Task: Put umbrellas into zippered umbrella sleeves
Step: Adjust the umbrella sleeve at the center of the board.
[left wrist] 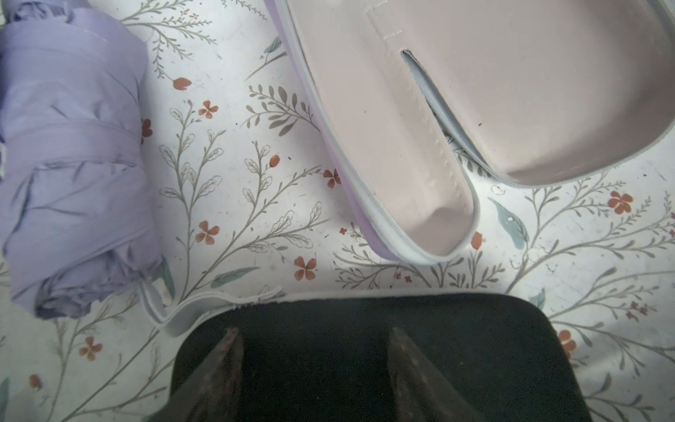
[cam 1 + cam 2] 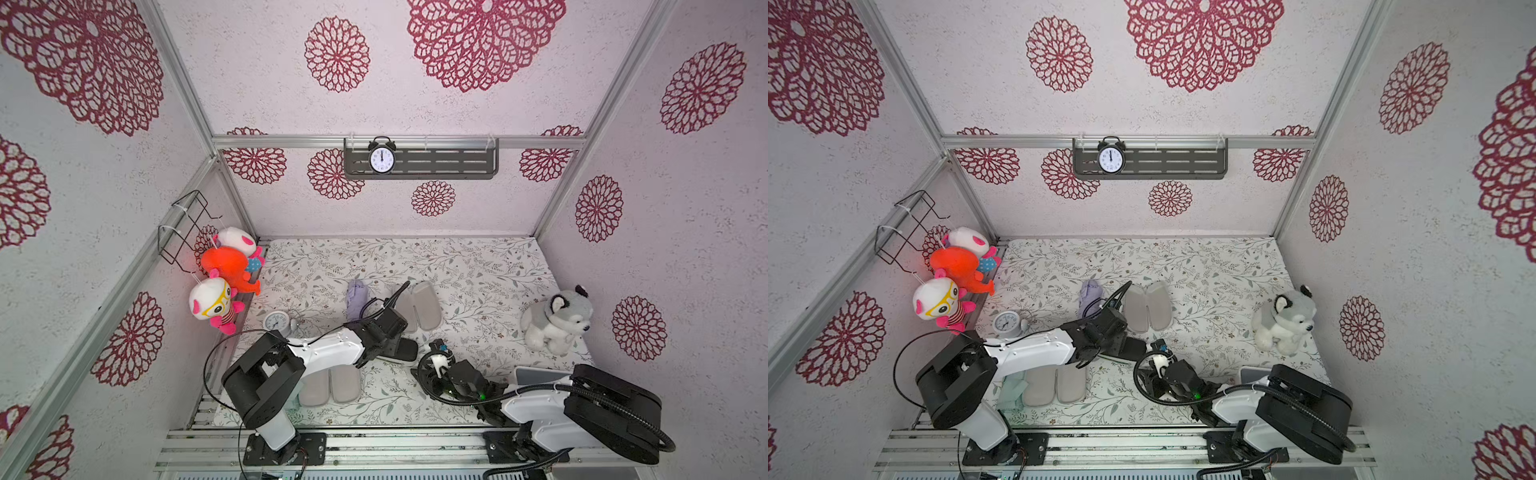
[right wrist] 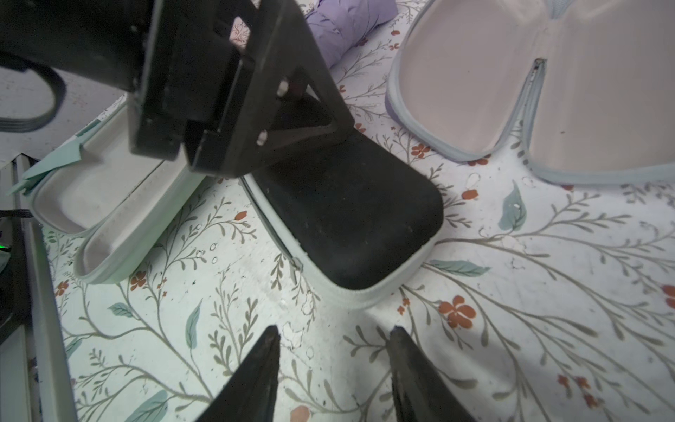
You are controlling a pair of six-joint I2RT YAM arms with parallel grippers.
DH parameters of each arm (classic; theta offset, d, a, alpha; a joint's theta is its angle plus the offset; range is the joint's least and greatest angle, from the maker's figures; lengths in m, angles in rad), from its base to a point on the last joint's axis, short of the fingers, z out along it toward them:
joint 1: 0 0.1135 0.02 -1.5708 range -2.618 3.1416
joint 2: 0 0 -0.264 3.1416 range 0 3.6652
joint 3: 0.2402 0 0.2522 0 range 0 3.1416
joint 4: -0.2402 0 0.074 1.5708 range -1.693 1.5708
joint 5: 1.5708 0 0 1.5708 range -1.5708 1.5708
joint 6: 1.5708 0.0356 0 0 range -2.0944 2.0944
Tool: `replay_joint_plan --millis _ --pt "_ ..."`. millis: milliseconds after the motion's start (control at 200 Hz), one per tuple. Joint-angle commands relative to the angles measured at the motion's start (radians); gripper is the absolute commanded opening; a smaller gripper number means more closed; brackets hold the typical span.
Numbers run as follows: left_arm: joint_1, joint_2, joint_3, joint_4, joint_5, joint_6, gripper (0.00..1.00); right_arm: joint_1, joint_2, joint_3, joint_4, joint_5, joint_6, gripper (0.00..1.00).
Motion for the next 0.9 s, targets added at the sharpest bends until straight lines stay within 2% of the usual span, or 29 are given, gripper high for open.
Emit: replay_joint_plan --millis 0,60,130,215,280,380,535,680,771,896 --pt "0.039 0.025 -0.058 0.071 0.135 0.050 0.67 0.007 0.014 -0.011 0.080 -0.016 0.005 0.51" --pt "0.030 0.033 -0.045 0.044 0.197 0.022 0.68 0.006 0.009 -0.017 0.079 -0.012 0.006 0.51" --pt "-0.012 0.023 -0.040 -0.004 0.156 -0.032 0.69 0.006 -0.005 -0.025 0.080 -0.013 0.003 0.53" --pt "-0.043 0.019 -0.047 -0.040 0.149 -0.112 0.65 0.016 -0.008 -0.019 0.087 -0.022 -0.009 0.53" --pt "-0.049 0.033 -0.042 -0.075 0.160 -0.166 0.61 0.018 -0.001 -0.001 0.070 0.019 -0.003 0.53" --pt "-0.076 0.062 -0.019 -0.142 0.125 -0.189 0.57 0.017 0.029 0.055 -0.026 0.150 -0.004 0.53" --pt "-0.076 0.110 0.014 -0.174 0.014 -0.178 0.59 0.017 0.116 0.093 -0.001 0.200 -0.032 0.53" --pt "-0.086 0.146 0.030 -0.121 0.091 -0.171 0.55 0.000 0.211 0.144 -0.029 0.267 -0.034 0.52" --pt "-0.131 0.128 0.034 -0.151 0.093 -0.199 0.54 -0.028 0.187 0.073 0.046 0.257 0.006 0.51" --pt "-0.164 0.107 0.023 -0.147 0.188 -0.224 0.51 -0.066 0.141 0.041 0.046 0.257 -0.001 0.51"
